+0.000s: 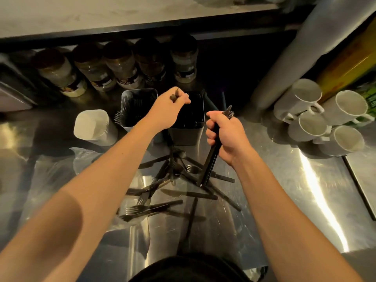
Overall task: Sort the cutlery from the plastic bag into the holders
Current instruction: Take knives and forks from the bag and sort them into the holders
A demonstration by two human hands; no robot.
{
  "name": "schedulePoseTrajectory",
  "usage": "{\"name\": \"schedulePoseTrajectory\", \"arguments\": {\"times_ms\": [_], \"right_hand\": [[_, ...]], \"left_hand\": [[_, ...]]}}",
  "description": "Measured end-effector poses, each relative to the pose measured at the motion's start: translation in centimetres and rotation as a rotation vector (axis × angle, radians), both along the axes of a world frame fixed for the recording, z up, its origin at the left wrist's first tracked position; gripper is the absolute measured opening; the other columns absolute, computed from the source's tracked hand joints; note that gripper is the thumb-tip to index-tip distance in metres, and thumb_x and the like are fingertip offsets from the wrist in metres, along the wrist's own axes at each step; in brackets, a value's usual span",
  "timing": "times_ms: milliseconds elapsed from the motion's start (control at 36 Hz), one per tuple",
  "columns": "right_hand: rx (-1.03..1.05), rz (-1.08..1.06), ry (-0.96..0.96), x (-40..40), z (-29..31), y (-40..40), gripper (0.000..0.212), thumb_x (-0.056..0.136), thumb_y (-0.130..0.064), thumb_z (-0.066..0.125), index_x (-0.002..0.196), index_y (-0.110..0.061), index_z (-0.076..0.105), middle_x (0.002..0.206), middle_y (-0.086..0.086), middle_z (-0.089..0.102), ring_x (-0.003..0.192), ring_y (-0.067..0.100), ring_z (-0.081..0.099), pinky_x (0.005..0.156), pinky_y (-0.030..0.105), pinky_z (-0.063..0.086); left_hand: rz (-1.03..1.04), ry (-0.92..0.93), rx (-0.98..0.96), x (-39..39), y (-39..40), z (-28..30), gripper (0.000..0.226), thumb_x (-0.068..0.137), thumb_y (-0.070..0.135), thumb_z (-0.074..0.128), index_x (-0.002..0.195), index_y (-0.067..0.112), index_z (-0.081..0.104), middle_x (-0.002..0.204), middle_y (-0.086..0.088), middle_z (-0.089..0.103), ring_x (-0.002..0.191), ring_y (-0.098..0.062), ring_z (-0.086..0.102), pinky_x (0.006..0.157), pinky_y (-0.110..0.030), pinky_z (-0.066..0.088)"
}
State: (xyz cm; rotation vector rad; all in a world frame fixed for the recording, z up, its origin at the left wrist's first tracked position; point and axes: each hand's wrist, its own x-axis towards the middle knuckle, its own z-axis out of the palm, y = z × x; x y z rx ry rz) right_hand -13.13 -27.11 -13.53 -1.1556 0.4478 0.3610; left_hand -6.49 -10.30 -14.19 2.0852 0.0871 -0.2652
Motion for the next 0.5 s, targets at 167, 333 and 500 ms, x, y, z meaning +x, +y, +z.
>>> {"name": "schedulePoseTrajectory", "arguments": {"times_ms": [167, 333, 500], "right_hand": [[0.03, 0.005, -0.012, -0.5, 0.7, 0.3, 0.005, 0.099, -0.015, 0.056, 0.094, -0.014, 0.056, 0.065, -0.003, 0.049, 0.05, 0.009, 0.039, 0.044, 0.022, 0.032], [0.139, 0.071, -0.033, -1.0, 1.6, 0.9, 0.003, 0.101, -0.014, 0.055, 0.1, -0.012, 0.057, 0.068, -0.002, 0.048, 0.051, 0.009, 0.037, 0.045, 0.021, 0.032], [0.236, 0.056, -0.045, -1.0, 2.8, 2.1, 0.016, 0.102, -0.021, 0.055, 0.088, -0.013, 0.055, 0.065, -0.002, 0.048, 0.051, 0.008, 0.042, 0.045, 0.021, 0.038]], "left_hand": [[0.065, -0.217, 0.011, 0.0, 0.9, 0.9, 0.016, 0.099, 0.03, 0.058, 0.093, 0.021, 0.07, 0.096, 0.003, 0.072, 0.079, -0.008, 0.062, 0.086, -0.037, 0.053], [-0.259, -0.055, 0.307, -0.5, 2.1, 1.3, 0.085, 0.081, 0.034, 0.081, 0.15, 0.023, 0.034, 0.144, 0.002, 0.047, 0.14, -0.02, 0.03, 0.113, -0.032, 0.028], [-0.086, 0.001, 0.027, -5.9, 0.4, 5.3, 0.048, 0.09, 0.061, 0.059, 0.121, 0.026, 0.051, 0.106, 0.008, 0.065, 0.095, -0.005, 0.06, 0.086, -0.032, 0.053]]}}
